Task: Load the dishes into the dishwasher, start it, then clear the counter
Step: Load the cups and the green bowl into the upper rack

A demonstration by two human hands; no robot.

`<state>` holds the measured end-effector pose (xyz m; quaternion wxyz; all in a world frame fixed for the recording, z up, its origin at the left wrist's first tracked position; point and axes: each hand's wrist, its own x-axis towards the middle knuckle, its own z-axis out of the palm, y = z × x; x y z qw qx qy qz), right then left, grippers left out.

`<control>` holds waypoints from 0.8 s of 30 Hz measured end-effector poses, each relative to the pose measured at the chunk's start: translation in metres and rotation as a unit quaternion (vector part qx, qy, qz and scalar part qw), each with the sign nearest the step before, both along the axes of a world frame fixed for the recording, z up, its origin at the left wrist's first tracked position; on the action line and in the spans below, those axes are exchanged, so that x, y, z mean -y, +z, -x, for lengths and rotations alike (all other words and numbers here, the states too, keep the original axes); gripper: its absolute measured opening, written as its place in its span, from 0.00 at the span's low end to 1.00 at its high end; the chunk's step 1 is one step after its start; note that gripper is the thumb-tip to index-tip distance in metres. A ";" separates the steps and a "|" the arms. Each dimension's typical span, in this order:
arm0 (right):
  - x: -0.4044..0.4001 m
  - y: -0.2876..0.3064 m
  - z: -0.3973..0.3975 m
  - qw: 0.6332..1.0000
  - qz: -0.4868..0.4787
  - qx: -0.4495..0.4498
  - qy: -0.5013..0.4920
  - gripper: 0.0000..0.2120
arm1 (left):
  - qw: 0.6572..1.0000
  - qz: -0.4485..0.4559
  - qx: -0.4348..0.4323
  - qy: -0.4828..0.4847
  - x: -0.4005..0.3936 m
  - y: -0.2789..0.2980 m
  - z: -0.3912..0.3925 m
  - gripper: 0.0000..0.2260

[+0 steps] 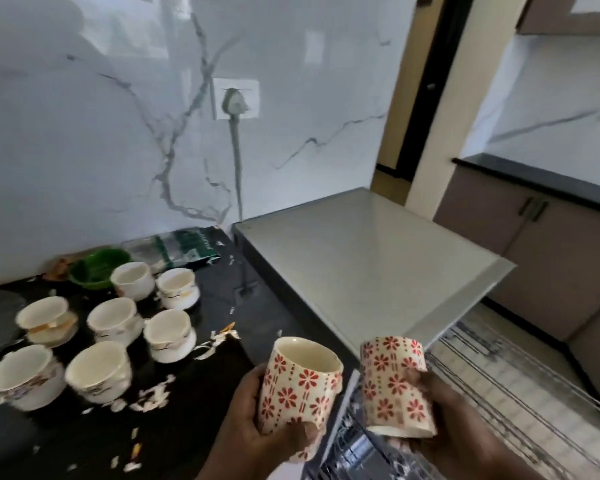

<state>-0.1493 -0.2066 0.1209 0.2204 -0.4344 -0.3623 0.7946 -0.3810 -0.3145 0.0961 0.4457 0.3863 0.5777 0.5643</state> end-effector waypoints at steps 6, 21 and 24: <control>-0.025 -0.031 -0.120 0.972 0.182 -0.046 -0.139 0.31 | 0.987 0.099 0.000 -0.129 -0.060 -0.018 -0.111 0.41; -0.045 -0.198 -0.337 0.912 0.340 0.021 -0.230 0.30 | 0.833 0.424 -0.232 -0.267 -0.204 -0.153 -0.319 0.46; -0.037 -0.217 -0.328 0.905 0.352 0.048 -0.236 0.14 | 0.759 0.489 -0.301 -0.307 -0.218 -0.180 -0.325 0.51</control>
